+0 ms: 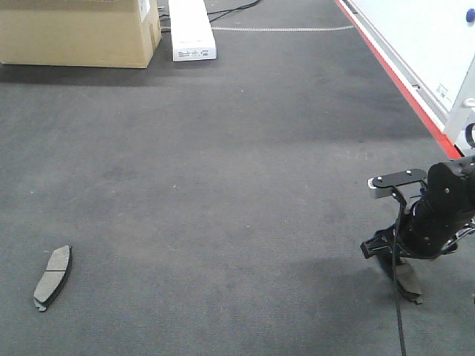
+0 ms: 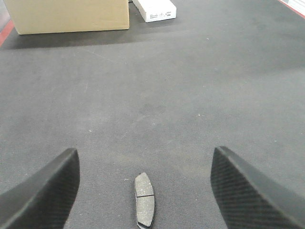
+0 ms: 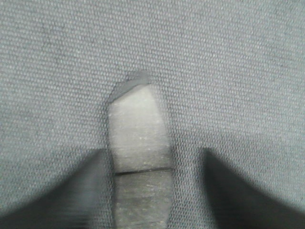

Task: Move and align brake pads A on conveyor
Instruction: 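Lower the right gripper's brake pad onto the belt and open it, then raise the open right gripper away from the placed pad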

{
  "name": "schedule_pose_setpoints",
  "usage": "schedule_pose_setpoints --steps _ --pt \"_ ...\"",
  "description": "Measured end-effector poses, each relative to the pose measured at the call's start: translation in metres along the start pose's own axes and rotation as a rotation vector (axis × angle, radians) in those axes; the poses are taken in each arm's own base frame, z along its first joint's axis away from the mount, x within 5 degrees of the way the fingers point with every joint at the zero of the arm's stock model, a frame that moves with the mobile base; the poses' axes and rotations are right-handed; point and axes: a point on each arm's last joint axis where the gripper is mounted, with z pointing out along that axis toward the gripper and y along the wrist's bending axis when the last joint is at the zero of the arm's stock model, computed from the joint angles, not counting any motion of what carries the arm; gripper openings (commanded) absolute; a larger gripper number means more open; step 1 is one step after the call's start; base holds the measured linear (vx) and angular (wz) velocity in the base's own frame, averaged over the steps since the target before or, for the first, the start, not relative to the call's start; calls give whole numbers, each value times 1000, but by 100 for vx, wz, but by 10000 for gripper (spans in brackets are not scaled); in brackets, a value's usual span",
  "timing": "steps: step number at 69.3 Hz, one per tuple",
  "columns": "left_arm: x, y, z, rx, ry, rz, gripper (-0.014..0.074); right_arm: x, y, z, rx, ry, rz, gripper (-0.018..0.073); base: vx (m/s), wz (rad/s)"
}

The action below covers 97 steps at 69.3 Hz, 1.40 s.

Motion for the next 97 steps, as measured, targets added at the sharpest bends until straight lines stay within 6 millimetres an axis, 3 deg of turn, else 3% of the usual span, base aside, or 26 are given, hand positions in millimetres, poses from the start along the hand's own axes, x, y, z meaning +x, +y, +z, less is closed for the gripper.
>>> schedule_pose_setpoints --steps 12,20,25,39,52,69,78,85,97 --pt "0 0 0 0 0 0 535 0 0 -3 1 -7 1 645 0 0" --pt "0 0 0 0 0 0 535 -1 -2 -20 8 -50 6 622 0 0" --pt "0 0 0 0 0 0 535 0 -4 -40 14 -103 12 609 0 0" --pt "0 0 0 0 0 0 535 14 -8 -124 27 -331 52 595 0 0" --pt "0 0 0 0 0 0 535 57 -11 -211 59 -589 79 592 0 0" --pt "0 0 0 0 0 0 535 136 -8 -291 80 -886 135 592 0 0" --pt "0 0 0 0 0 0 535 177 -5 -317 95 -1022 147 592 0 0" --pt "0 0 0 0 0 0 535 198 -4 -324 102 -1054 153 592 0 0" --pt "0 0 0 0 0 0 535 207 -3 -322 99 -1010 158 592 0 0"
